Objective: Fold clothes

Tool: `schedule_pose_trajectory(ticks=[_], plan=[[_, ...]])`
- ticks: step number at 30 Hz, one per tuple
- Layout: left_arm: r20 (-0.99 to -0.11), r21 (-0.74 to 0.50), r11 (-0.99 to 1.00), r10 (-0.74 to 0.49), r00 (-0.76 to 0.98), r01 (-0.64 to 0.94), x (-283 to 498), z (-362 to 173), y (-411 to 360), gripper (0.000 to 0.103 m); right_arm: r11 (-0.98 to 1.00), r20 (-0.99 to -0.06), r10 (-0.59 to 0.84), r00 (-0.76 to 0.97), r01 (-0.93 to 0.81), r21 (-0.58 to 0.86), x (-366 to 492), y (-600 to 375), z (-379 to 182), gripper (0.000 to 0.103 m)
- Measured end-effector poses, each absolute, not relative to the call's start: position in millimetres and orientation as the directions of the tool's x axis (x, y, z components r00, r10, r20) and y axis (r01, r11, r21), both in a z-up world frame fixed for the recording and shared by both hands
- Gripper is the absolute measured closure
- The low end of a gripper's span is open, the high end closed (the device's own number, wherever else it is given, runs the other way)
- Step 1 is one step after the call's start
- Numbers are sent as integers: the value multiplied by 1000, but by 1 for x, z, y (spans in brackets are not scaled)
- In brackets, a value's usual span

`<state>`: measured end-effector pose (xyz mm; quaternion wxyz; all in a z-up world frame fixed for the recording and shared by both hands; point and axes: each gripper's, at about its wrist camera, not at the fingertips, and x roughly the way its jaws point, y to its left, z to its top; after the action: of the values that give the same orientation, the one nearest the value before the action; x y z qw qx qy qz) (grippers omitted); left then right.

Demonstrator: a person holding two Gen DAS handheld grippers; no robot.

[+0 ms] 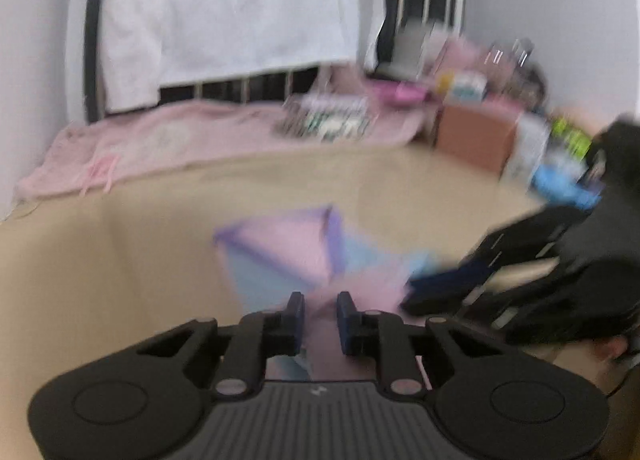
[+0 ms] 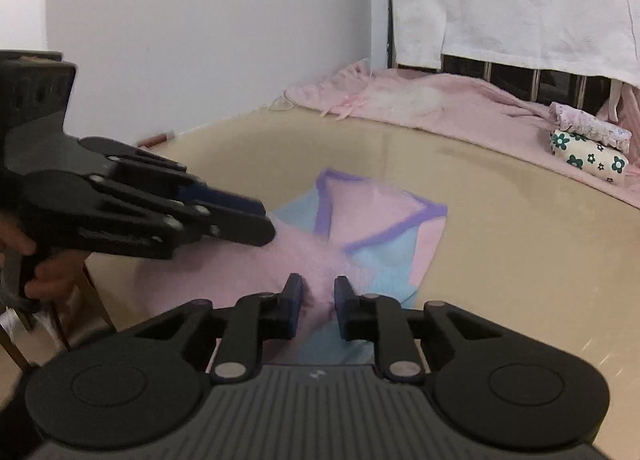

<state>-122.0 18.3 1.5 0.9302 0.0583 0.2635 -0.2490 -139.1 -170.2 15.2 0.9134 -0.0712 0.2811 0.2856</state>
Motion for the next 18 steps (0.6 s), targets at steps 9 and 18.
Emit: schedule_pose_trajectory(ticks=[9,18], plan=[[-477,-8,857,-456,751,515,-127,14,21,62,877,-484,460,744,-467,115,-127,-201,26,78],[-451,-40,850,-484,750,525,-137,17,22,54,887,-462,460,758,-419,194,-137,-222,29,79]])
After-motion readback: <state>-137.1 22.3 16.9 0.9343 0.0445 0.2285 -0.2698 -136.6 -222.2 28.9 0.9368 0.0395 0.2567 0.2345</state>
